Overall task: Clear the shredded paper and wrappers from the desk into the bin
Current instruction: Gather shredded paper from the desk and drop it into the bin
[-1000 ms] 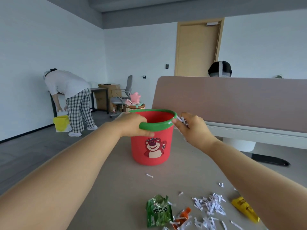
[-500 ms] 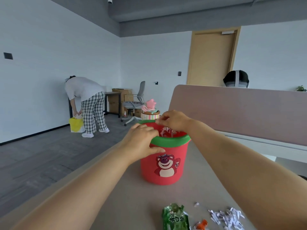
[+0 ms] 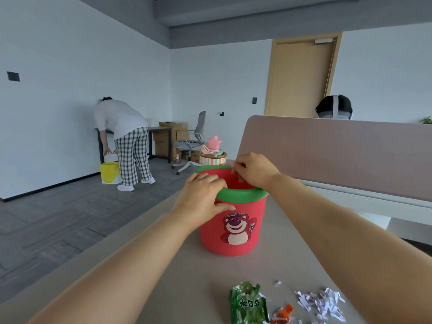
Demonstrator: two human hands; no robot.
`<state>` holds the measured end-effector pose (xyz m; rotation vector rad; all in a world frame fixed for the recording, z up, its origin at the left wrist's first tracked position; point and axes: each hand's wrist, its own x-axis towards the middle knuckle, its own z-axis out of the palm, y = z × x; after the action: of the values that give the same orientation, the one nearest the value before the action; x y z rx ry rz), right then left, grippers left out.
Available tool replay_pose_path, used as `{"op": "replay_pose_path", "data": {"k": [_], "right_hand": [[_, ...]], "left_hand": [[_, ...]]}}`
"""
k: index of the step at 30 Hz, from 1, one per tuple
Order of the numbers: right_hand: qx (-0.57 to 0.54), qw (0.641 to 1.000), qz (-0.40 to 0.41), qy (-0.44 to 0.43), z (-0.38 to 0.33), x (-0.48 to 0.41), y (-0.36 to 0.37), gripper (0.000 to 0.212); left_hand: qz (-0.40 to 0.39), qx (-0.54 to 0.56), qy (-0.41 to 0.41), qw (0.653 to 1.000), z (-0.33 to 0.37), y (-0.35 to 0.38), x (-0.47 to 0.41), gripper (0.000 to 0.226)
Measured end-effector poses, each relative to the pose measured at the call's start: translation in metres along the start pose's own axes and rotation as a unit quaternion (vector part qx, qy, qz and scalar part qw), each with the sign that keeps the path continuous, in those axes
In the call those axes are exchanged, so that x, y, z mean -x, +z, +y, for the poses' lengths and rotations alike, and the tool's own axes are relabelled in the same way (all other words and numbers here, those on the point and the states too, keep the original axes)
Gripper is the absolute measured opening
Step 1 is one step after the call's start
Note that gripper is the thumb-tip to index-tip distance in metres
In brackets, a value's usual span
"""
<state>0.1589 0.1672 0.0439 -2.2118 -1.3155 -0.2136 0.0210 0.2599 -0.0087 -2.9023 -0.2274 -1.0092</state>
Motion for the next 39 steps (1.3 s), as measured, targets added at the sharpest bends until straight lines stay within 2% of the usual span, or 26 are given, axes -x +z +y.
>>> {"op": "replay_pose_path", "data": {"k": [2,4,10,13,15,16,18,19,20,21,22,23,25,28,30,32,36,39], "right_hand": [[0.011,0.999,-0.031,0.016,0.0,0.001,-0.001,0.036],[0.023,0.999,-0.027,0.029,0.002,0.004,-0.002,0.038],[-0.032,0.987,0.154,-0.019,0.016,0.035,-0.008,0.022],[-0.038,0.978,0.203,-0.008,0.032,0.064,0.006,0.017],[-0.02,0.984,0.175,0.002,0.041,0.085,0.024,0.014],[-0.01,0.991,0.132,-0.002,0.045,0.094,0.035,0.016],[0.016,1.0,-0.021,-0.005,0.054,0.106,0.059,0.024],[0.035,0.994,-0.1,0.016,0.059,0.111,0.068,0.03],[0.059,0.986,-0.149,0.048,0.065,0.114,0.075,0.035],[0.082,0.979,-0.169,0.08,0.072,0.119,0.078,0.039],[0.102,0.974,-0.173,0.103,0.078,0.125,0.077,0.042],[0.115,0.971,-0.176,0.116,0.083,0.132,0.074,0.044],[0.108,0.965,-0.208,0.12,0.087,0.151,0.065,0.045],[0.047,0.962,-0.243,0.116,0.087,0.18,0.054,0.04],[0.012,0.965,-0.228,0.129,0.089,0.198,0.049,0.038],[-0.018,0.967,-0.216,0.134,0.088,0.215,0.045,0.036],[-0.044,0.969,-0.213,0.117,0.074,0.252,0.037,0.037],[-0.043,0.968,-0.227,0.097,0.068,0.278,0.027,0.036]], "left_hand": [[-0.005,0.001,-0.002,1.0,0.001,-0.001,0.0,0.049],[0.0,0.006,-0.003,1.0,0.001,-0.001,-0.001,0.048],[-0.023,-0.042,-0.04,0.998,-0.004,0.002,-0.009,0.048],[-0.031,-0.055,-0.085,0.994,-0.002,0.009,-0.014,0.05],[-0.015,-0.044,-0.103,0.994,0.007,0.013,-0.008,0.053],[0.014,-0.049,-0.093,0.994,0.012,0.016,-0.001,0.053],[0.083,-0.035,-0.024,0.996,0.022,0.029,0.019,0.042],[0.072,-0.006,0.018,0.997,0.028,0.038,0.032,0.037],[-0.001,0.038,0.033,0.999,0.033,0.047,0.045,0.037],[-0.106,0.079,0.016,0.991,0.037,0.058,0.057,0.04],[-0.22,0.111,-0.021,0.969,0.039,0.068,0.066,0.046],[-0.3,0.122,-0.051,0.945,0.041,0.077,0.072,0.053],[-0.364,0.121,-0.082,0.92,0.049,0.083,0.078,0.059],[-0.361,0.22,-0.14,0.896,0.063,0.068,0.085,0.058],[-0.372,0.287,-0.165,0.867,0.072,0.052,0.094,0.06],[-0.385,0.304,-0.171,0.854,0.081,0.035,0.11,0.062],[-0.373,0.284,-0.128,0.874,0.105,0.015,0.146,0.059],[-0.375,0.217,-0.073,0.898,0.118,0.004,0.163,0.072]]}}
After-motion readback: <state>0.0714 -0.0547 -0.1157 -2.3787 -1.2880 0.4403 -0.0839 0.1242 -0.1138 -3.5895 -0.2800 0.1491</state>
